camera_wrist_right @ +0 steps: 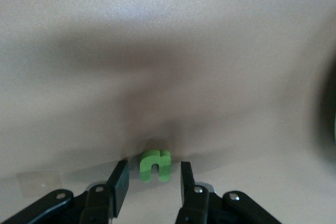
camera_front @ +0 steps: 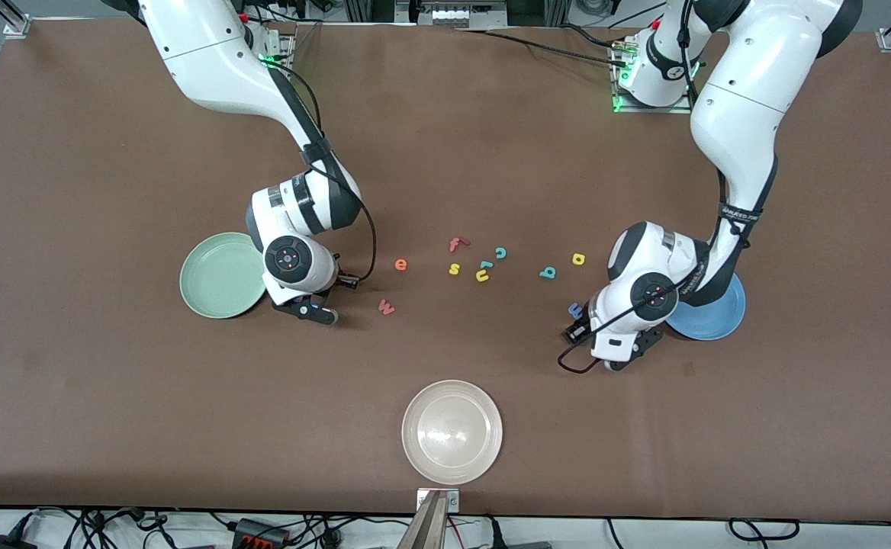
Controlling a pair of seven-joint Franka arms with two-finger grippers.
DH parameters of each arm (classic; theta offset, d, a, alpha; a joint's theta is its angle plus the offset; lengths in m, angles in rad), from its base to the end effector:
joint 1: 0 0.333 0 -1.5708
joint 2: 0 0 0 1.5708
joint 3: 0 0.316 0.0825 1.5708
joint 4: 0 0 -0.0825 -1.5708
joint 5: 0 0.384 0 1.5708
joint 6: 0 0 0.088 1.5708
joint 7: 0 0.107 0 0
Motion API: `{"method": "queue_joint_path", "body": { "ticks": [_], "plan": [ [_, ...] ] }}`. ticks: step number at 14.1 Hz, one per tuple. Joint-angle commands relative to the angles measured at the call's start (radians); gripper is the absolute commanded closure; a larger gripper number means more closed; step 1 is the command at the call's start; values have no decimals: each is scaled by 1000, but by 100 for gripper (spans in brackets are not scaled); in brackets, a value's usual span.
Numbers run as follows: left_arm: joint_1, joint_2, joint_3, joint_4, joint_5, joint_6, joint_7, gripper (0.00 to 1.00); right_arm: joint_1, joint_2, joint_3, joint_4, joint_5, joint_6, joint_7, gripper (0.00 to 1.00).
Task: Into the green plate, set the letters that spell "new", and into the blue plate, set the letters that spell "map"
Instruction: 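Grasp green n with the right gripper while the left gripper grasps blue m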
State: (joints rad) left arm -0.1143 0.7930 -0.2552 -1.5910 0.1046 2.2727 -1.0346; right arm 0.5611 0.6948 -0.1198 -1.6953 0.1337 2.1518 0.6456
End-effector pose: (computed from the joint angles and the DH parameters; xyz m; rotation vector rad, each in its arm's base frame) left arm 0.6478 -0.2253 0.1711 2.9397 1.0062 -0.2075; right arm 0.5821 0.2876 0.1765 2.9974 -0.4105 -0.3188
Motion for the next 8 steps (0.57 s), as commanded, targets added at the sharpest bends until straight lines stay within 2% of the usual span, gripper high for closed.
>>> {"method": "queue_joint_path", "body": {
  "ticks": [1,3,5,8],
  "plan": [
    [-19,-12,-4,-4,18,-34,-47,34,0,-8,0,-17,15,19,-3,53],
    [-18,-14,-3,-16,18,-42,-44,40,-1,-8,0,-15,15,22,-3,55],
    [-10,-15,-2,-21,21,-45,-33,40,-1,-6,0,-15,15,25,-4,57],
    [-5,-18,-2,-27,21,-47,-30,59,-3,-6,0,-15,15,26,-6,58]
  ]
}}
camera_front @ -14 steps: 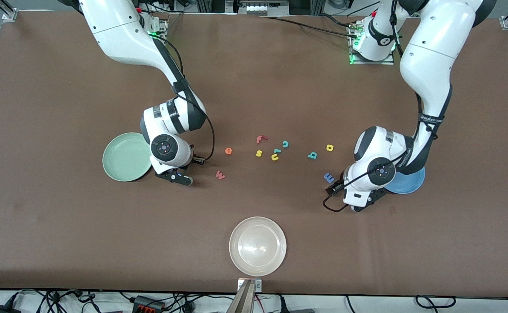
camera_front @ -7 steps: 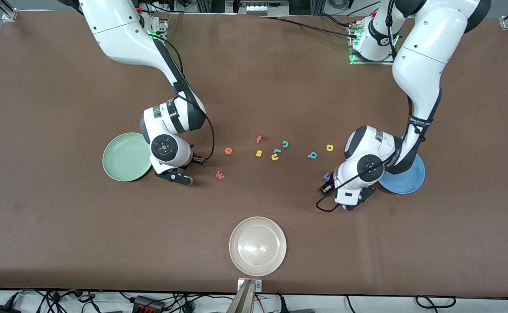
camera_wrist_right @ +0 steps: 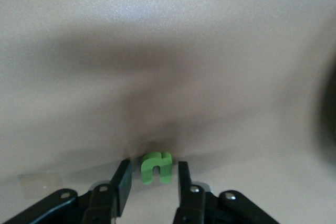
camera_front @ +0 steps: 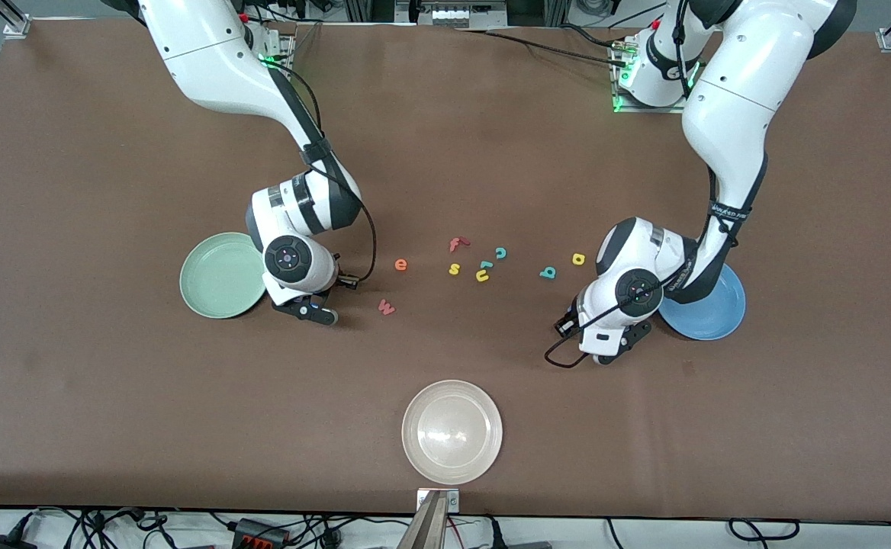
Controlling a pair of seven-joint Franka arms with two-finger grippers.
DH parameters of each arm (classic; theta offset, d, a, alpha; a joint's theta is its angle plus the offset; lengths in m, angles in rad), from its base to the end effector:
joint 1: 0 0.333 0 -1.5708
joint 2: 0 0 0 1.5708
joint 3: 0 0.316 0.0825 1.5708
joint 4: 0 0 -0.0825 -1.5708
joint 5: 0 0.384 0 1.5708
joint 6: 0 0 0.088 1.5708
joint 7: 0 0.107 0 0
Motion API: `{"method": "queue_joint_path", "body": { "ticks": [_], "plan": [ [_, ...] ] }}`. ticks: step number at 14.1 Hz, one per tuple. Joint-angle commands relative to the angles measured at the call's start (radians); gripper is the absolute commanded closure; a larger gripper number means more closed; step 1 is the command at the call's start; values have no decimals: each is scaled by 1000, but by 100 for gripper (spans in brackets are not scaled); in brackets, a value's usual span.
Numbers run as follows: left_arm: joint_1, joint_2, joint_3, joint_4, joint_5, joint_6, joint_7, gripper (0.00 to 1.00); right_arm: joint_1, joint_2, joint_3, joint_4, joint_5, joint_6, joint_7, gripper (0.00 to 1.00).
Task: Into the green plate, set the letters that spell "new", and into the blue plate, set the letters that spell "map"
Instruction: 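Lower both grippers and release green n on green plate, blue m on blue plate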
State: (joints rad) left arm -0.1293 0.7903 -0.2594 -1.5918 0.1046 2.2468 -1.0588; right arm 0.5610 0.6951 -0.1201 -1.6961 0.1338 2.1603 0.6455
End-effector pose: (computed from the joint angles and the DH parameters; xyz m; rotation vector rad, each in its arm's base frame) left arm 0.6409 -0.2364 0.1711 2.9510 1.0174 -0.2390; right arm 0.5829 0.2876 0.1765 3.0018 -0.4118 -0.3092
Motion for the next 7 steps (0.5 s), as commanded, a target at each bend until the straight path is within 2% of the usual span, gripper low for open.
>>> {"method": "queue_joint_path", "body": {
  "ticks": [1,3,5,7],
  "plan": [
    [11,-14,2,-27,21,-21,-6,68,-3,-6,0,-14,15,18,-7,60],
    [17,-14,2,-28,21,-21,-4,84,-1,-5,0,-14,15,24,-7,71],
    [17,-16,2,-27,21,-26,-4,95,0,-5,0,-13,14,24,-7,82],
    [19,-37,2,-16,26,-80,6,96,0,-8,0,-10,14,23,-7,85]
  ]
}}
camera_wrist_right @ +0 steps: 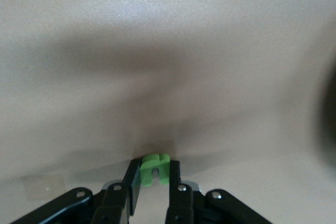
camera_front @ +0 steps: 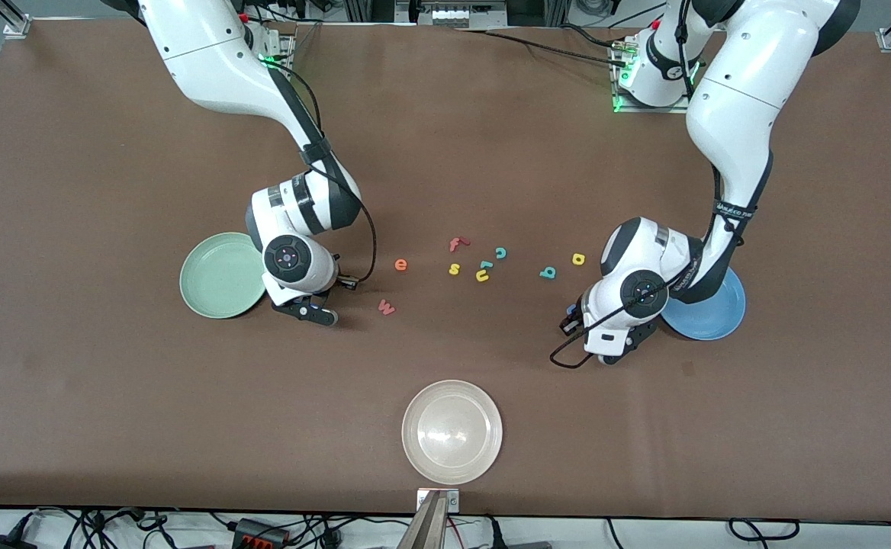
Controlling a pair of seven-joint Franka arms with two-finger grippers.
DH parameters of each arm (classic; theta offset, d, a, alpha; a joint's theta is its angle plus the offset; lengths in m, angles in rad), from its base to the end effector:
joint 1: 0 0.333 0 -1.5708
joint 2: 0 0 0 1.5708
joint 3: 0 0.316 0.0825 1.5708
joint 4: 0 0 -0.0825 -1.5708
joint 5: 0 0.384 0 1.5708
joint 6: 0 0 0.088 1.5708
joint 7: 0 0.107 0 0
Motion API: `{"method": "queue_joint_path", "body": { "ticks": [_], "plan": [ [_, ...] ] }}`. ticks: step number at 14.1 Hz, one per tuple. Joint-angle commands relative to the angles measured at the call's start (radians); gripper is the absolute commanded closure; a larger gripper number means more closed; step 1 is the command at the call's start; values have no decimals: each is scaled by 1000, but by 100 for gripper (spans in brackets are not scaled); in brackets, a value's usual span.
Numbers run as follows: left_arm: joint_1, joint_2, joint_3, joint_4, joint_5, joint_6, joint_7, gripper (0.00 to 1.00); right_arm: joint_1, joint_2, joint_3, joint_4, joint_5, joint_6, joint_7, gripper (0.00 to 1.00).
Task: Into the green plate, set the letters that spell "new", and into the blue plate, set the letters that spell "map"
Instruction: 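Lower both grippers and release green n on green plate, blue m on blue plate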
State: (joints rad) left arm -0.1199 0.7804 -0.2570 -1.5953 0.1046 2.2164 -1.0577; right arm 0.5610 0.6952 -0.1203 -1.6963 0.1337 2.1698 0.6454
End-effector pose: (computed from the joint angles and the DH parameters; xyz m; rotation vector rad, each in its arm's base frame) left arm 0.6405 -0.2280 0.1738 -2.9486 -1.0292 0.2640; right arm 0.5840 0.2878 0.1770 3.0072 -0.4127 -0.2972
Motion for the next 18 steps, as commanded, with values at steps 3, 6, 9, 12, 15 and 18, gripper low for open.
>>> {"method": "queue_joint_path", "body": {
  "ticks": [3,6,9,12,15,18],
  "plan": [
    [40,-102,2,3,27,-171,149,96,-3,-55,-7,-3,14,-4,-12,87],
    [127,-144,5,1,32,-248,382,96,-68,-159,-12,-3,7,-105,-39,88],
    [202,-152,12,-26,33,-293,580,96,-192,-224,-10,-26,6,-215,-212,88],
    [272,-135,10,-58,35,-268,777,96,-245,-237,-13,-91,-5,-211,-291,88],
    [295,-135,10,-153,35,-140,811,94,-270,-224,-13,-144,-5,-148,-325,88],
    [299,-142,10,-157,35,-124,812,30,-265,-201,-12,-207,-5,-55,-326,87]
  ]
}}
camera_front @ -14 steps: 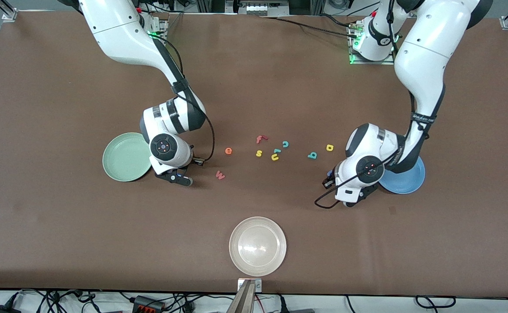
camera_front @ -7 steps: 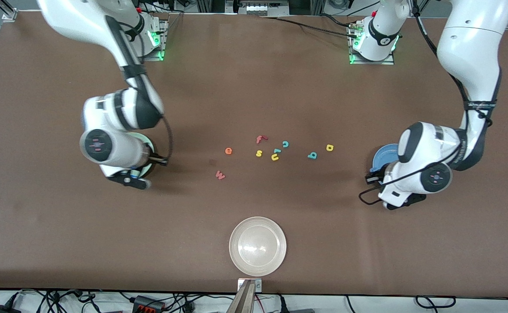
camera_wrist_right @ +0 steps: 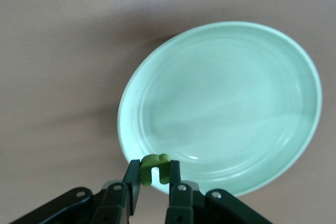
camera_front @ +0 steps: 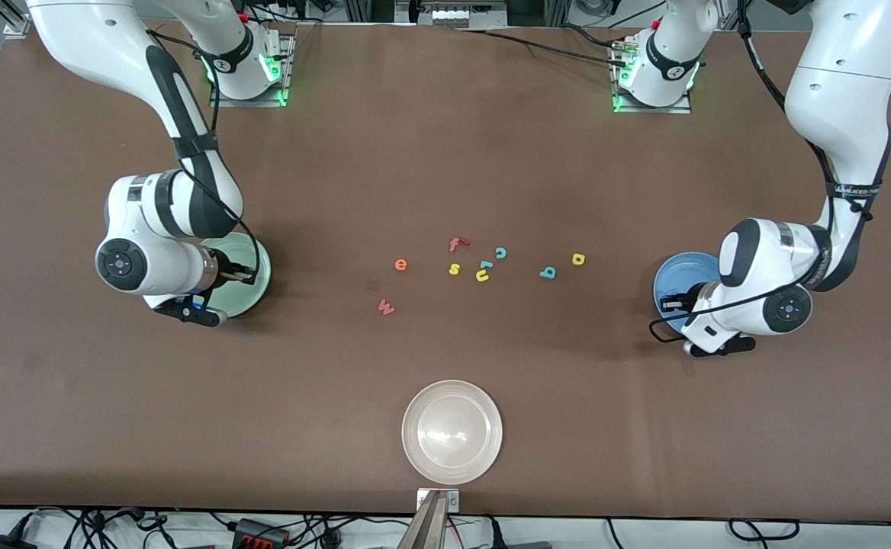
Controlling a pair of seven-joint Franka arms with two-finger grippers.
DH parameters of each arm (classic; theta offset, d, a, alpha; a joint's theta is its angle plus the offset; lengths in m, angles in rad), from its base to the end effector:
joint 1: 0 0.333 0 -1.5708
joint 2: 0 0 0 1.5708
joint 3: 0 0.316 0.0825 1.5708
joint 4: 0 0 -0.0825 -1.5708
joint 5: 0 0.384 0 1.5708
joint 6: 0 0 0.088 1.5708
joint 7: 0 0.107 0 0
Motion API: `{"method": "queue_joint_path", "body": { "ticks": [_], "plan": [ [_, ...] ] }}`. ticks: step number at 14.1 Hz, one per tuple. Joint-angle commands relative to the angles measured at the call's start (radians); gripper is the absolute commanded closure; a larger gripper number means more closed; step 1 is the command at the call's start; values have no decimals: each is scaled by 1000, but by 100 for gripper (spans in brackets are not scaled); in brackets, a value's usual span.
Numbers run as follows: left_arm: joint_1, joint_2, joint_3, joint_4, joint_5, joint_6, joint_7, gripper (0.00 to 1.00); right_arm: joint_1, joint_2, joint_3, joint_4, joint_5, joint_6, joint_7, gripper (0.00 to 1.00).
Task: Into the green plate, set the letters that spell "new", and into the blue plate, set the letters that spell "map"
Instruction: 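Lower both grippers and release green n on green plate, blue m on blue plate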
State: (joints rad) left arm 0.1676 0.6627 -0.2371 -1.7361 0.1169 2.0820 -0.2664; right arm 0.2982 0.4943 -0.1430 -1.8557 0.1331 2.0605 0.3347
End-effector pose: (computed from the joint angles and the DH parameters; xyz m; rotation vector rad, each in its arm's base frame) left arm 0.6321 -0.0288 0.1848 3.0890 0.2338 -0.4695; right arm 0.5992 0.1046 0.2359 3.0549 -0.3864 -0.4386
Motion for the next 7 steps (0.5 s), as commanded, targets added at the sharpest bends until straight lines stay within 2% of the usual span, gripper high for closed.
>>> {"method": "queue_joint_path", "body": {
  "ticks": [1,3,4,5,6,7],
  "plan": [
    [12,-31,-10,-13,23,3,22,0,-2,10,10,-48,-4,59,-20,87],
    [1,-70,-25,-5,21,-52,7,0,-4,30,10,-50,-4,59,-23,85],
    [-6,-102,-60,-3,20,-80,6,0,-7,35,10,-50,-6,59,-25,84],
    [-5,-130,-106,-3,20,-97,9,0,-8,39,10,-50,-6,59,-23,78],
    [-7,-152,-148,-3,20,-117,10,0,-8,40,10,-48,-4,59,-22,49],
    [-8,-158,-200,-3,20,-123,6,0,-8,40,11,-39,0,56,-5,0]
  ]
}}
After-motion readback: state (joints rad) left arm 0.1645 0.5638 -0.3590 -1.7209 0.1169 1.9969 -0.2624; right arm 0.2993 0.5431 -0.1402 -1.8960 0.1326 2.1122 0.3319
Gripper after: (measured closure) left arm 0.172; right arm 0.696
